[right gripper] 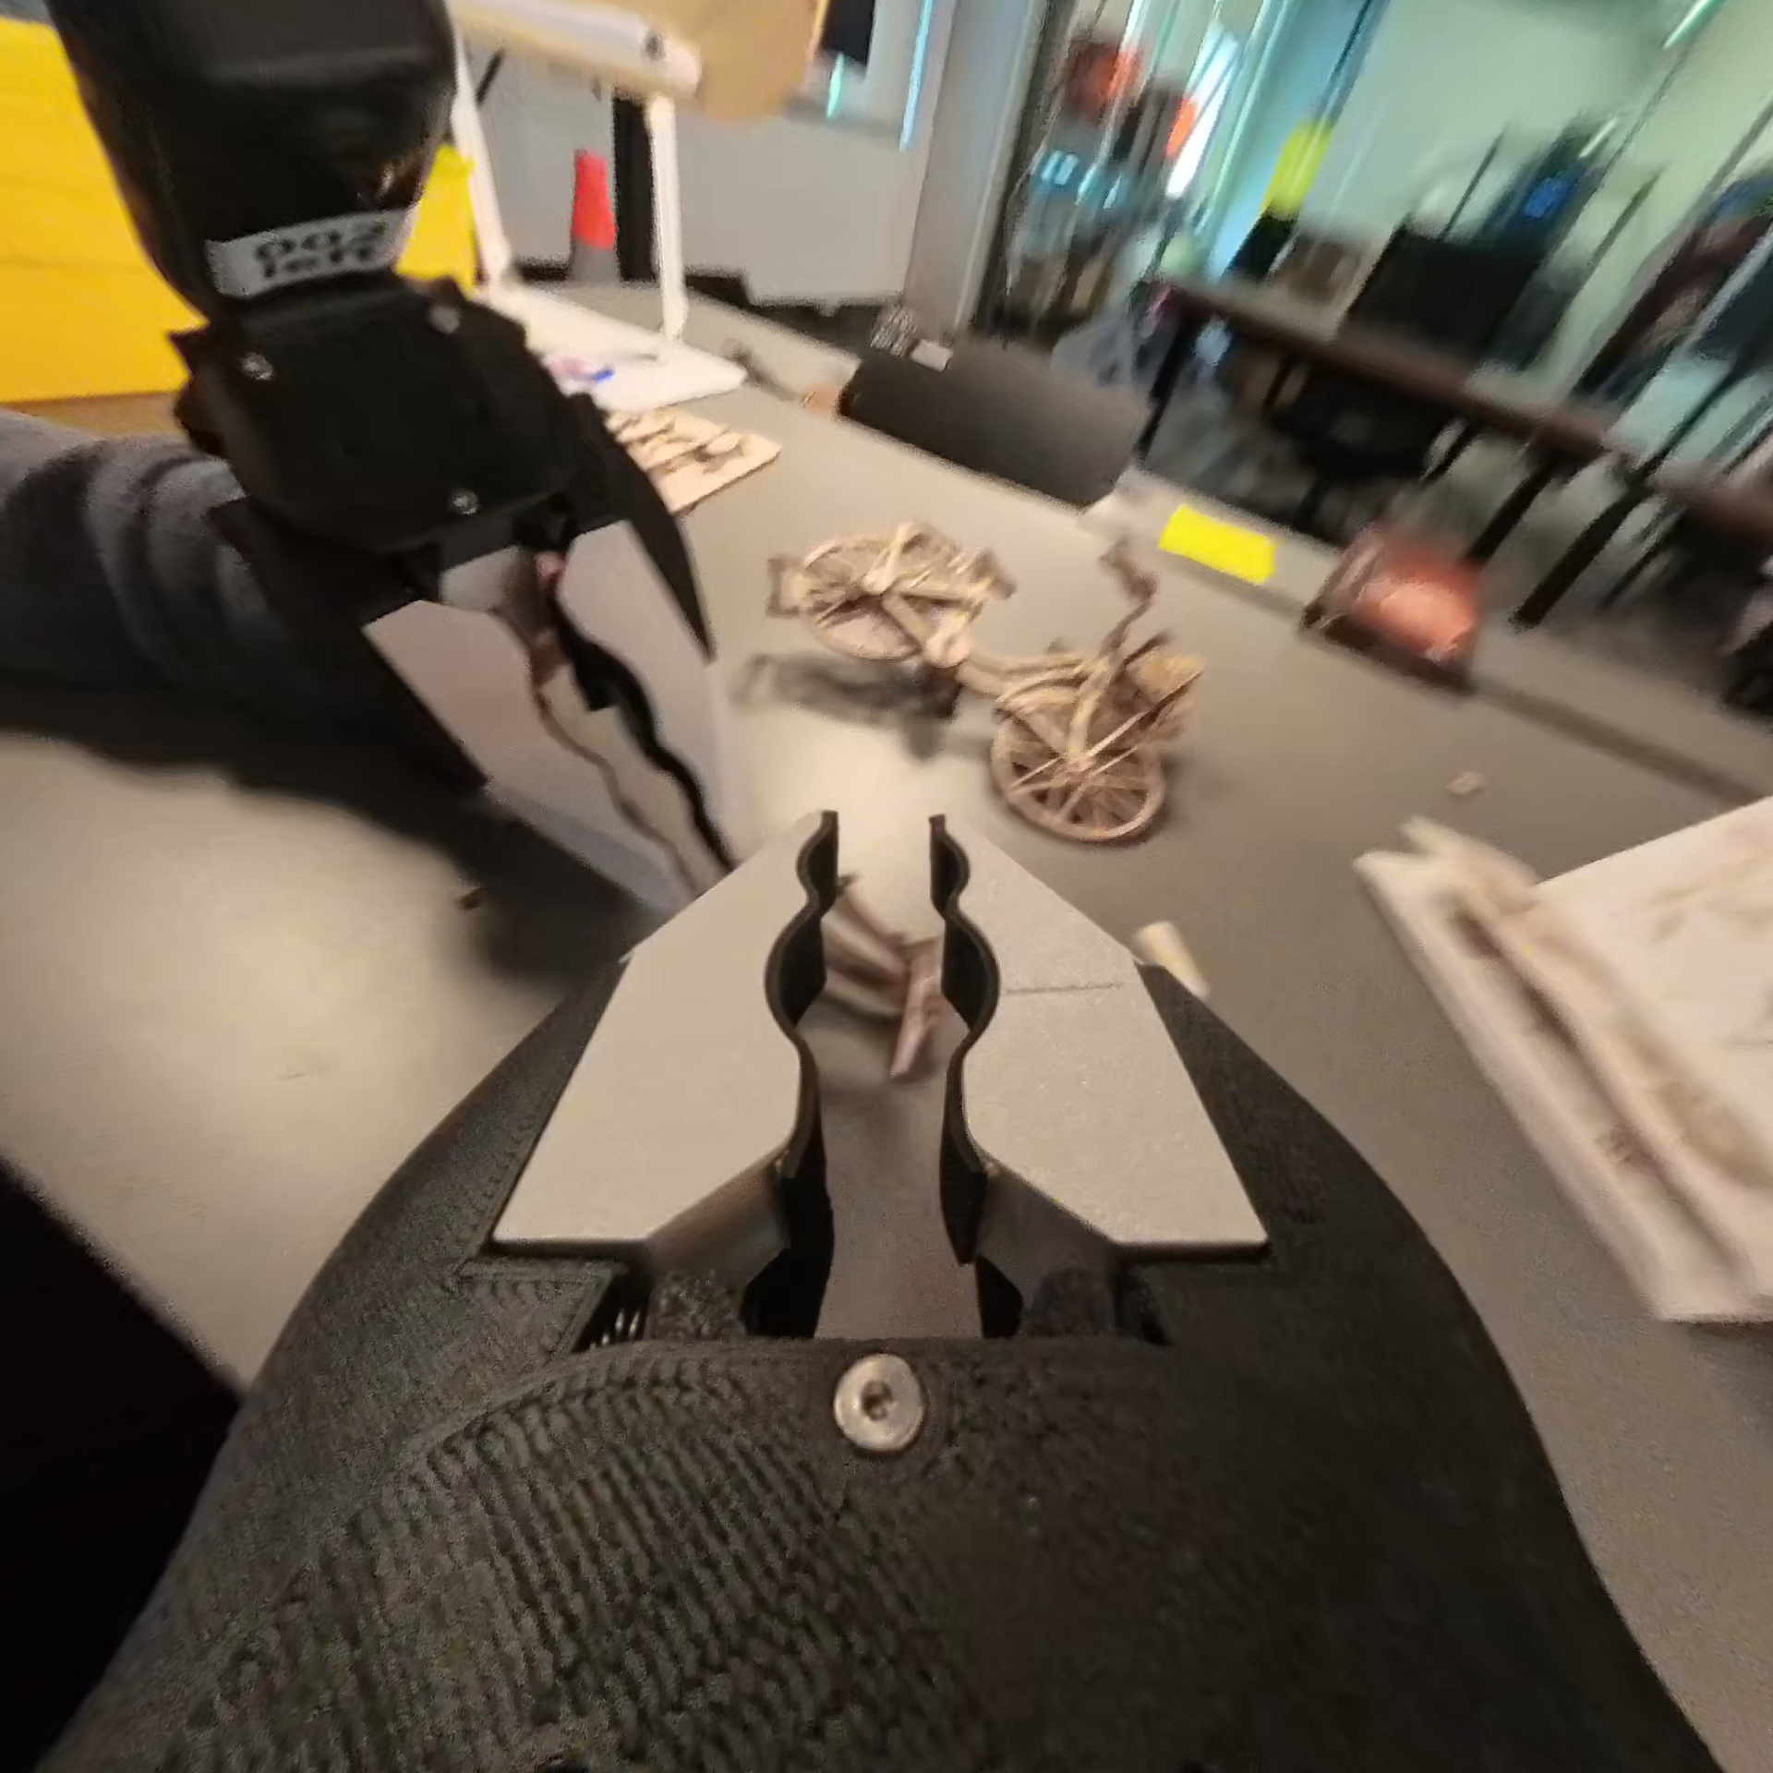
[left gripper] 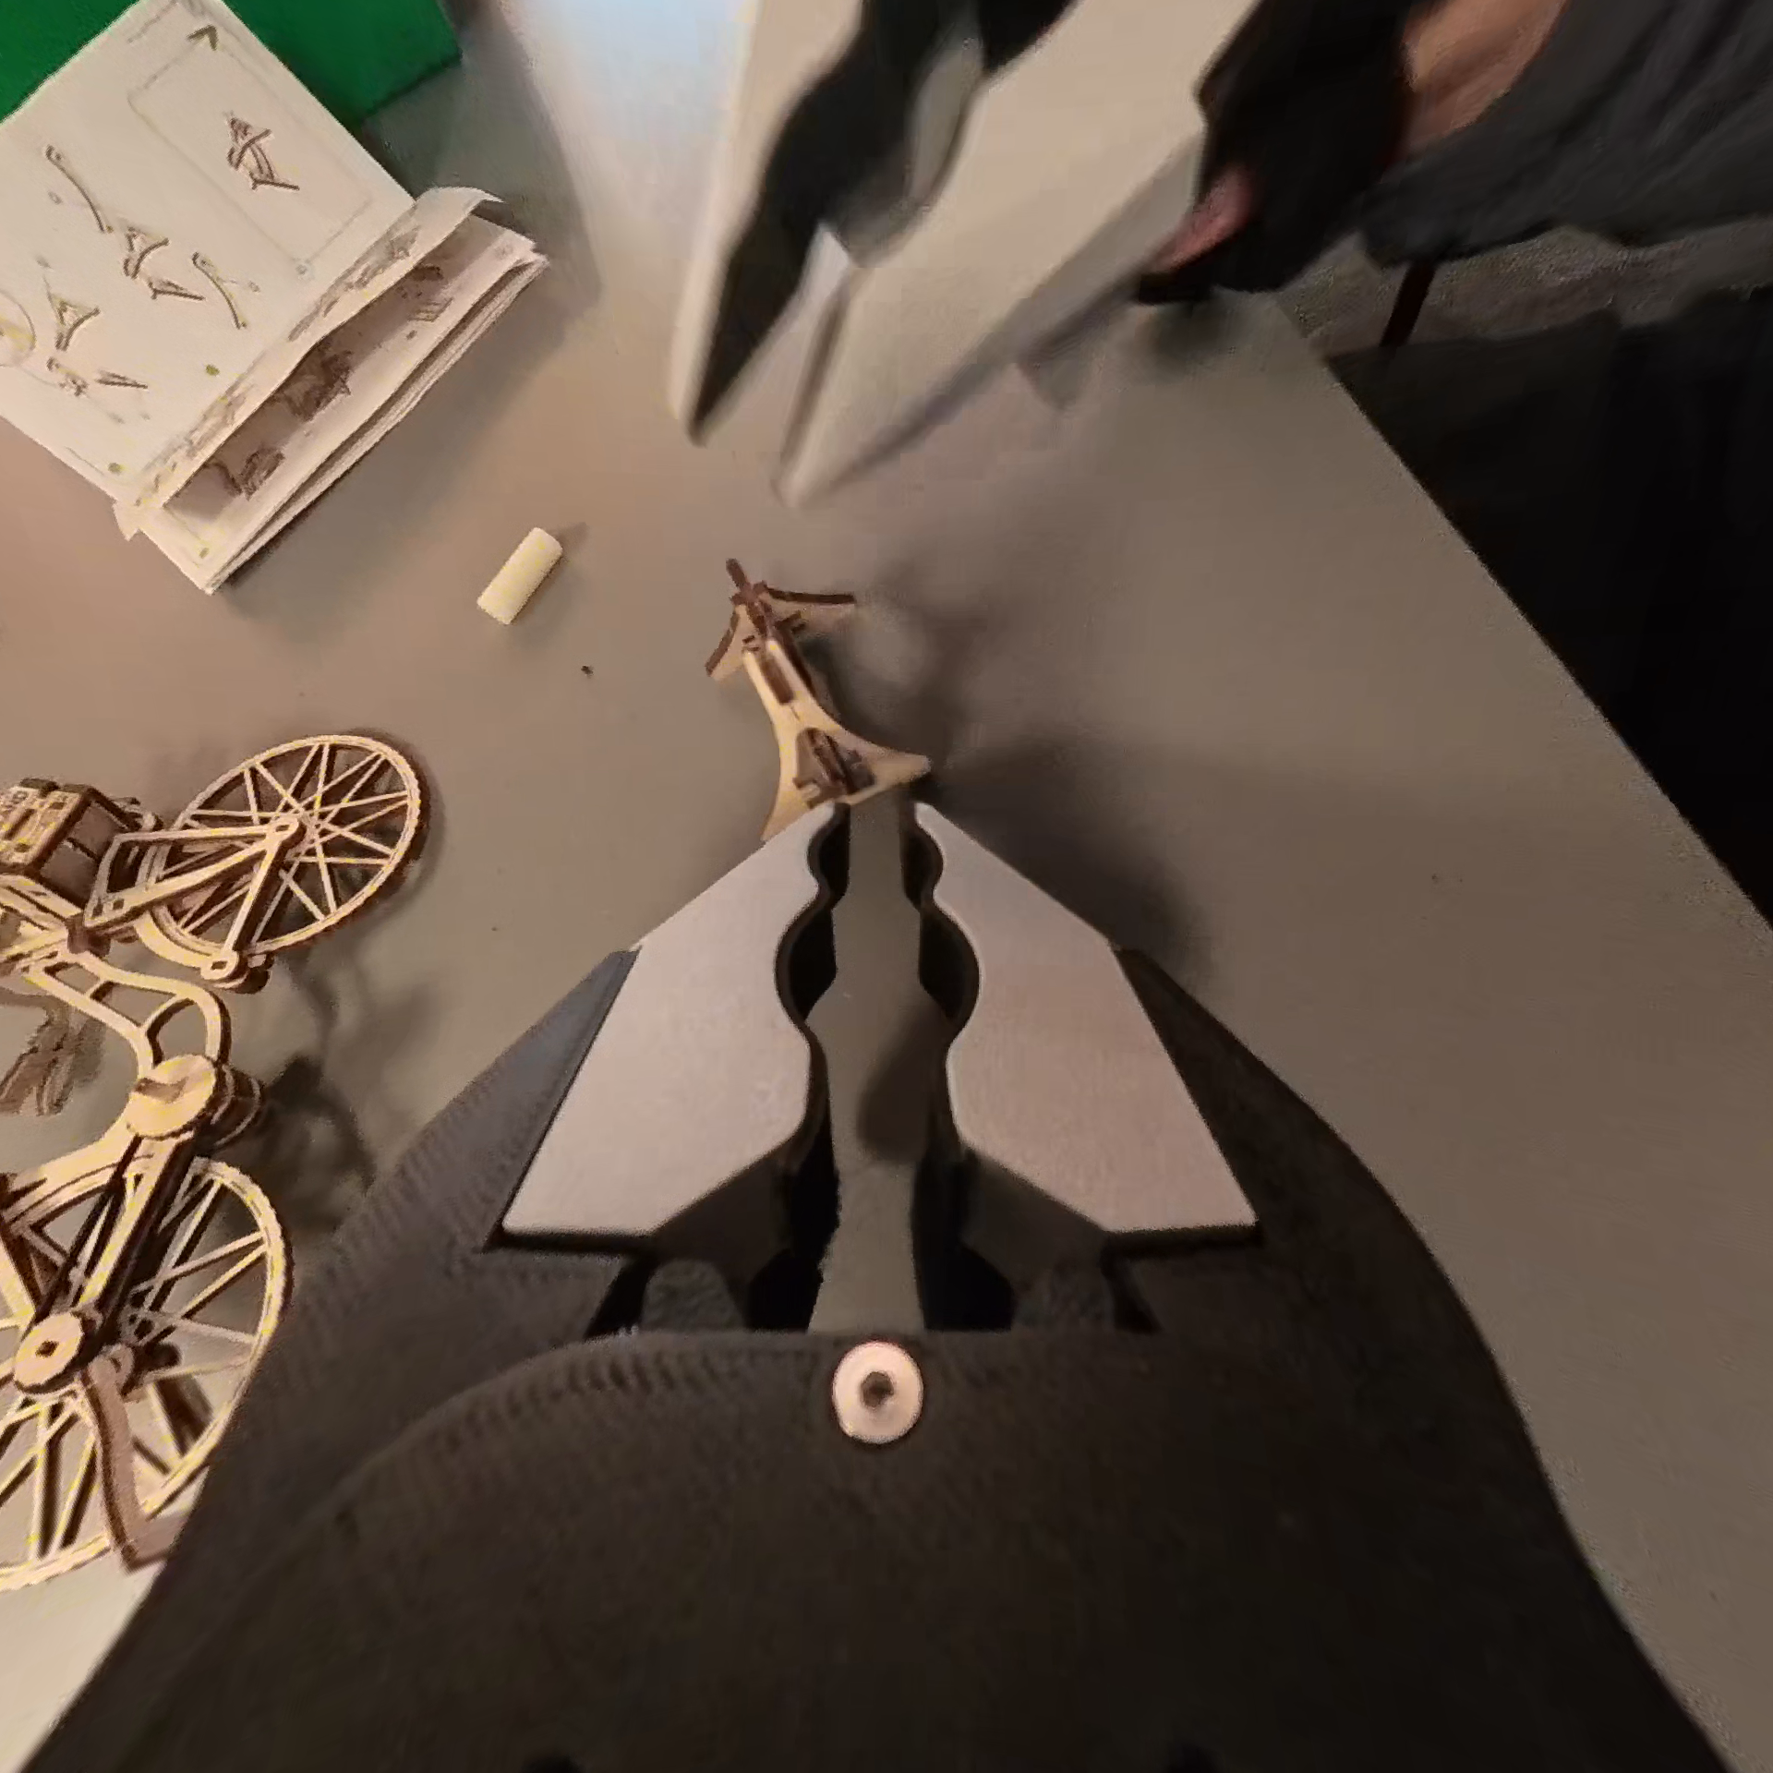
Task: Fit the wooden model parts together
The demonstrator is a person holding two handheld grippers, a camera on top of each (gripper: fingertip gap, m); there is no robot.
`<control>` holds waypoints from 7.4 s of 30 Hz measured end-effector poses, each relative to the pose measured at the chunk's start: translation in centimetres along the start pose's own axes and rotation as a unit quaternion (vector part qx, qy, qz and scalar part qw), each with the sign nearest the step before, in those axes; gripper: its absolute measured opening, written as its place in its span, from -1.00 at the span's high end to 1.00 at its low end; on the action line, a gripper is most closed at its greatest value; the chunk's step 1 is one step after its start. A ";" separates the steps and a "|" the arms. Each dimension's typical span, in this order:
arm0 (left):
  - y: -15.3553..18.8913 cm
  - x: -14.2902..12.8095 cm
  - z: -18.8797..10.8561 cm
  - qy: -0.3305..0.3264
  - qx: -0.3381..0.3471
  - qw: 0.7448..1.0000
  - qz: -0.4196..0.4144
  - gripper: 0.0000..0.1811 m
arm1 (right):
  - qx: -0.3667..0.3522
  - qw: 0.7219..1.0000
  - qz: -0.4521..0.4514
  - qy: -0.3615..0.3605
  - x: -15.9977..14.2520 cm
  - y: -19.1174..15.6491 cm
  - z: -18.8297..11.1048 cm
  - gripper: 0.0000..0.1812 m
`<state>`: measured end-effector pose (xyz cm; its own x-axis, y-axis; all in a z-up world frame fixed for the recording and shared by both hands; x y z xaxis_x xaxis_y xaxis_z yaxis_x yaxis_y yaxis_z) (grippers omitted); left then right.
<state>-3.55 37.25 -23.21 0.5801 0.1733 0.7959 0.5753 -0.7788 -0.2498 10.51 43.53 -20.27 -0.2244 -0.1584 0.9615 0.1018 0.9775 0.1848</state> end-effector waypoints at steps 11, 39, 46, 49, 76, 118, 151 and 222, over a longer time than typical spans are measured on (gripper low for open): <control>-0.5 -0.2 -0.3 0.013 -0.020 0.999 -0.029 0.89 | 0.033 0.972 0.119 -0.201 -1.9 -2.2 2.6 0.86; -0.5 1.0 -0.2 0.049 0.013 0.990 -0.134 0.91 | 0.013 0.970 0.130 -0.205 -2.2 -0.5 2.8 1.00; -0.8 0.8 0.1 0.030 0.033 0.988 -0.150 0.90 | 0.020 0.969 0.142 -0.204 -2.3 -0.4 2.8 1.00; -0.7 0.9 0.2 0.026 0.029 0.988 -0.148 0.86 | 0.022 0.968 0.148 -0.203 -2.3 -0.3 2.8 1.00; -1.0 1.1 0.8 0.001 0.041 0.989 -0.142 0.96 | 0.038 0.962 0.182 -0.199 -2.4 0.1 2.8 1.00; -0.6 1.3 1.0 -0.026 0.064 0.994 -0.081 0.97 | 0.061 0.961 0.188 -0.195 -2.5 0.2 2.7 1.00; -0.4 0.2 0.4 -0.003 -0.138 0.986 -0.091 0.76 | 0.286 0.934 0.087 -0.194 -2.9 1.2 1.7 1.00; 0.0 0.9 1.4 -0.037 -0.064 0.977 -0.200 0.97 | -0.003 0.981 0.080 -0.174 -2.4 -2.8 1.3 1.00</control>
<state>-2.19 38.26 -23.25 0.3667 0.5191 0.7721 0.6906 -0.7079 0.1480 9.54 41.40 -23.32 -0.5232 0.0548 0.8504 0.1678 0.9850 0.0398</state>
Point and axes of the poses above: each gripper's, where its closed fingertips meet, z out along the fingers, x out of its top, y = z × x across the jaws, the point moved 9 cm from there along -z, back along the fingers, and after that the axes turned 3 degrees about y, right-handed, at the moved point
